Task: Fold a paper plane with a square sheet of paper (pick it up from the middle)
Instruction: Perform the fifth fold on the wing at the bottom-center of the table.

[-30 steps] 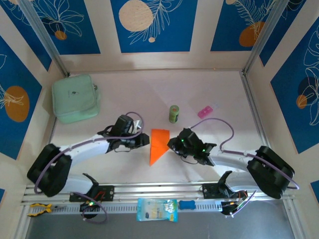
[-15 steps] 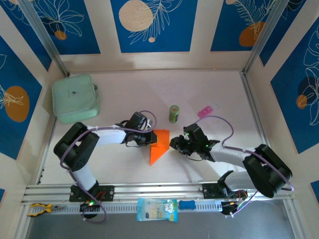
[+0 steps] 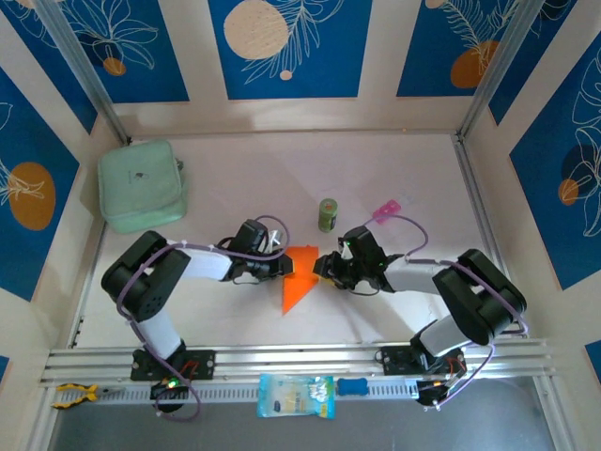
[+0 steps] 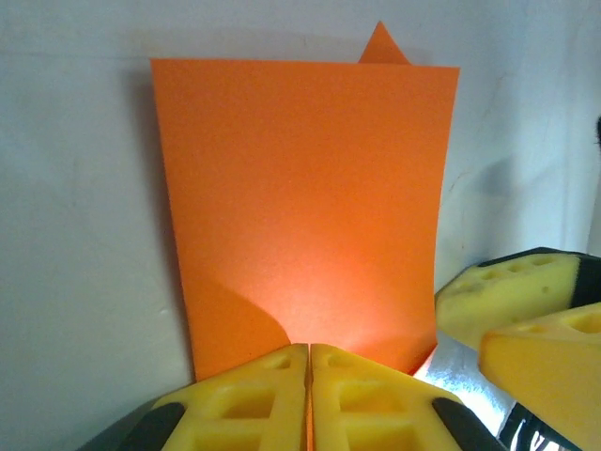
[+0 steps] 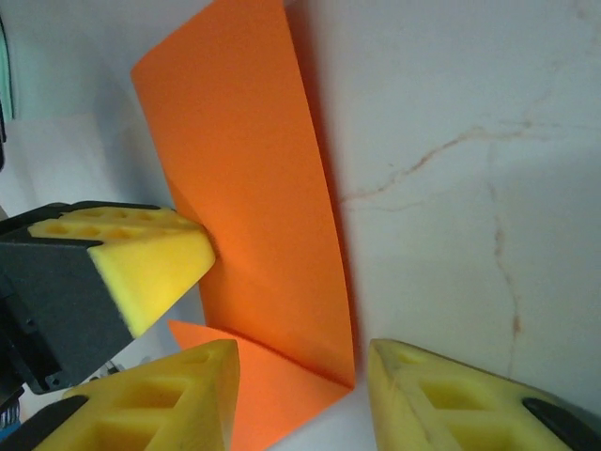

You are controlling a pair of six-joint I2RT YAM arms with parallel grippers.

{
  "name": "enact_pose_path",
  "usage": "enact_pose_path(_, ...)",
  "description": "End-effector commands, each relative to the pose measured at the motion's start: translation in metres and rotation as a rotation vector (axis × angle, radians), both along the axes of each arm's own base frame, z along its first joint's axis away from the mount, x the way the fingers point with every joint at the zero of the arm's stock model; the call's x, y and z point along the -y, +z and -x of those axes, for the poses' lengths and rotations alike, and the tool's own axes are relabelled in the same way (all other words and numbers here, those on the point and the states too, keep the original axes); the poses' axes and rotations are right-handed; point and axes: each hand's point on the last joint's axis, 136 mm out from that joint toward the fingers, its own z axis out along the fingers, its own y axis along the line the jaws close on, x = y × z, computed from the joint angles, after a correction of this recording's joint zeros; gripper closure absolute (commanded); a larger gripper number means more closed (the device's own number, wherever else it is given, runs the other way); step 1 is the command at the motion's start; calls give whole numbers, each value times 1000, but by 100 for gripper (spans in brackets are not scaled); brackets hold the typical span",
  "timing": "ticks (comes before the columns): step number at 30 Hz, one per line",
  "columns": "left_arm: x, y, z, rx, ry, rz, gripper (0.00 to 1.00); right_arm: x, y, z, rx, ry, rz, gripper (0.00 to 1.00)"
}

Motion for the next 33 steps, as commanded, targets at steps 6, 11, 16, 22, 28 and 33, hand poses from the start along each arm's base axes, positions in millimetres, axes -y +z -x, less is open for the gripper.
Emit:
enact_pose_path(6, -19, -34, 25, -122, -3, -88, 90, -3, 3, -3, -20, -5, -8, 58)
enact_pose_path(11, -20, -34, 25, -119, -4, -91, 90, -11, 10, -8, -9, 10, -54, 59)
enact_pose_path(16, -19, -31, 24, -113, -4, -85, 90, -17, 15, -13, 8, 18, -99, 59)
enact_pose_path(22, -19, -30, 23, -110, -4, -83, 90, -17, 16, -14, 18, 30, -108, 59)
enact_pose_path(28, -18, -29, 23, -107, -6, -80, 90, -14, 15, -17, 22, 47, -120, 59)
enact_pose_path(33, -17, -28, 23, -108, -5, -70, 90, -16, 15, -22, 38, 60, -135, 61)
